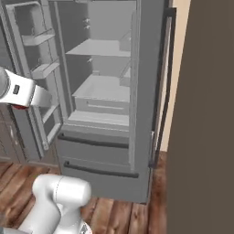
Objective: Pick the apple and banana from the fridge and place them inside the tupperware on the counter.
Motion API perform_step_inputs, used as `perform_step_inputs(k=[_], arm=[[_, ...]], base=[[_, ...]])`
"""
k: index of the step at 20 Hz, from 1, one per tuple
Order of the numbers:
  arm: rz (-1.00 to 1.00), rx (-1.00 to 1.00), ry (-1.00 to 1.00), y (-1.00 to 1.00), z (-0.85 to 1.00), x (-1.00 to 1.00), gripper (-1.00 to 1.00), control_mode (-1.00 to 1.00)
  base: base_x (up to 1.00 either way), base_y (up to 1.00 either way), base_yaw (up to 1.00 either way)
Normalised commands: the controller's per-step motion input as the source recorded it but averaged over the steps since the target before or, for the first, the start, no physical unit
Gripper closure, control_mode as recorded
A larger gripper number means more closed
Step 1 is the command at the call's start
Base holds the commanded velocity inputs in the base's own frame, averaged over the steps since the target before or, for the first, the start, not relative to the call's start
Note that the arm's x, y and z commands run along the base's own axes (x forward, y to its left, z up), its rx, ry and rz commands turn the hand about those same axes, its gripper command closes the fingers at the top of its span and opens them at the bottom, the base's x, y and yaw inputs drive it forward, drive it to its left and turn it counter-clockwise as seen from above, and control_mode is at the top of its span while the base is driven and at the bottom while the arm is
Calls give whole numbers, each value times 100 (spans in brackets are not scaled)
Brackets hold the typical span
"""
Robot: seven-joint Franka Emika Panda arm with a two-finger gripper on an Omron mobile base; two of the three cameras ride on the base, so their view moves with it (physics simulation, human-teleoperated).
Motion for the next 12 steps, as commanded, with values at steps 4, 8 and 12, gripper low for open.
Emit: perform_step_inputs(k=[4, 8, 12], arm=[[0, 0, 0, 0, 0, 0, 100, 100], [0, 0, 0, 0, 0, 0, 100, 100], [0, 0, 0, 0, 0, 0, 100, 100]], base=[[-51, 82, 45], [-7, 71, 90], [10, 56, 95]])
